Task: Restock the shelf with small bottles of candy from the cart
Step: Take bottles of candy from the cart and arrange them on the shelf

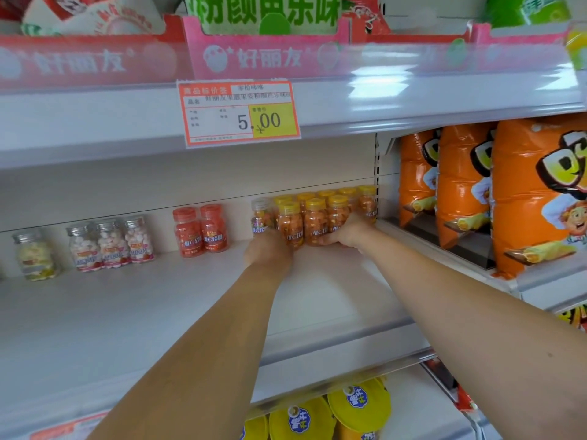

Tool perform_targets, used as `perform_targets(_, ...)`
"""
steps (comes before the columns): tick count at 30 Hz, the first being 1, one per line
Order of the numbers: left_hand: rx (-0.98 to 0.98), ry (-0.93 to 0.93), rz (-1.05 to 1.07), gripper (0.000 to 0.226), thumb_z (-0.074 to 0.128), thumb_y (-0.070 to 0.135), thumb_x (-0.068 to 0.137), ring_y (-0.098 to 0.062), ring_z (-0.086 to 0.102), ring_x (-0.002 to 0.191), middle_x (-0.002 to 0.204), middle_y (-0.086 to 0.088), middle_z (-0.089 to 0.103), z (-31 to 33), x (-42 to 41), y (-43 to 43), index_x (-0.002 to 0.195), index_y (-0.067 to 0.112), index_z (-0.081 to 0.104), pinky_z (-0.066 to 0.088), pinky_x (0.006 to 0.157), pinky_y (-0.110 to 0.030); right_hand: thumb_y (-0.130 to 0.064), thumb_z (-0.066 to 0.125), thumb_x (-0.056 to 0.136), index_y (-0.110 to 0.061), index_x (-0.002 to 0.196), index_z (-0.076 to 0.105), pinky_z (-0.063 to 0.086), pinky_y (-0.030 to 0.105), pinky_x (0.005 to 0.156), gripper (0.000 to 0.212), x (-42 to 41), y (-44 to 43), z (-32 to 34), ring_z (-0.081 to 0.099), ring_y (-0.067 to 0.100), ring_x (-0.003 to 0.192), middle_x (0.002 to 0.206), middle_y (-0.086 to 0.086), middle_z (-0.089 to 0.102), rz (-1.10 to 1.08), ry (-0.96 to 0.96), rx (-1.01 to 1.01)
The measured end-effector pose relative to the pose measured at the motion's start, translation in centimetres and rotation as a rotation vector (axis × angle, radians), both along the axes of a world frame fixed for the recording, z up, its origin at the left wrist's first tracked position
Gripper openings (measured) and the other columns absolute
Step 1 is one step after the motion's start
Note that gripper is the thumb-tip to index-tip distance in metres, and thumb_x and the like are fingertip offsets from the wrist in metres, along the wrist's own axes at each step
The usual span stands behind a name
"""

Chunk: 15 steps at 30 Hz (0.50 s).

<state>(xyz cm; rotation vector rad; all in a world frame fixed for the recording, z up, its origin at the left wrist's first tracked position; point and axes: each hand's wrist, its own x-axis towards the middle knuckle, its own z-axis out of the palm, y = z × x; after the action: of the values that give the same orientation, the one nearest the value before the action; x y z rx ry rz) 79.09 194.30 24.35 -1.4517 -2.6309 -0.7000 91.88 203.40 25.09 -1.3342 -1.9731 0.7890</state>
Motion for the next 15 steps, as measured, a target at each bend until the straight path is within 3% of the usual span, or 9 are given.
perform_targets(6, -0.113, 0.012, -0.077, 0.03, 0.048, 0.011, 0.09, -0.026, 0.059, 0.109, 0.118, -0.012, 0.06, 1.5, 0.9, -1.8, 0.118, 0.006, 0.056, 0.05, 0.087, -0.031, -0.017, 0.077, 0.077, -0.011, 0.114, 0.063, 0.051, 0.039, 0.091, 0.04, 3.0, -2.3, 1.2, 0.059, 0.023, 0.106, 0.114, 0.005, 0.063, 0.065, 0.075, -0.127)
perform_targets(9, -0.121, 0.038, -0.179, 0.028, 0.05, 0.018, 0.089, -0.029, 0.059, 0.104, 0.114, -0.013, 0.062, 2.4, 2.2, -4.1, 0.113, 0.008, 0.059, 0.044, 0.075, -0.029, -0.023, 0.073, 0.081, -0.013, 0.079, 0.066, 0.052, 0.038, 0.084, 0.012, 5.1, -5.4, 2.2, 0.062, 0.022, 0.09, 0.083, 0.004, 0.064, 0.103, -0.011, -0.038)
perform_targets(11, 0.072, 0.065, -0.264, 0.026, 0.048, 0.023, 0.092, -0.03, 0.06, 0.098, 0.105, -0.013, 0.065, 2.2, 3.8, -7.5, 0.107, 0.006, 0.062, 0.041, 0.071, -0.029, -0.025, 0.07, 0.084, -0.012, 0.07, 0.059, 0.054, 0.038, 0.078, 0.022, 6.8, -8.7, 2.6, 0.061, 0.02, 0.077, 0.071, 0.004, 0.058, 0.106, -0.002, 0.044)
perform_targets(13, 0.381, 0.005, -0.363, 0.023, 0.05, 0.024, 0.095, -0.024, 0.061, 0.087, 0.09, -0.005, 0.065, 1.5, 6.2, -12.3, 0.098, 0.007, 0.064, 0.042, 0.069, -0.027, -0.027, 0.067, 0.086, -0.012, 0.08, 0.059, 0.054, 0.034, 0.07, 0.018, 8.7, -12.8, 2.7, 0.062, 0.017, 0.068, 0.072, 0.004, 0.061, 0.109, 0.057, 0.147)
perform_targets(15, 0.593, -0.039, -0.47, 0.025, 0.049, 0.028, 0.096, -0.019, 0.06, 0.077, 0.08, 0.001, 0.064, 0.1, 8.6, -17.1, 0.087, 0.009, 0.063, 0.04, 0.065, -0.027, -0.03, 0.066, 0.088, -0.013, 0.077, 0.057, 0.047, 0.02, 0.057, 0.022, 10.7, -16.8, 2.0, 0.056, 0.007, 0.054, 0.066, -0.001, 0.059, 0.108, 0.084, 0.232)
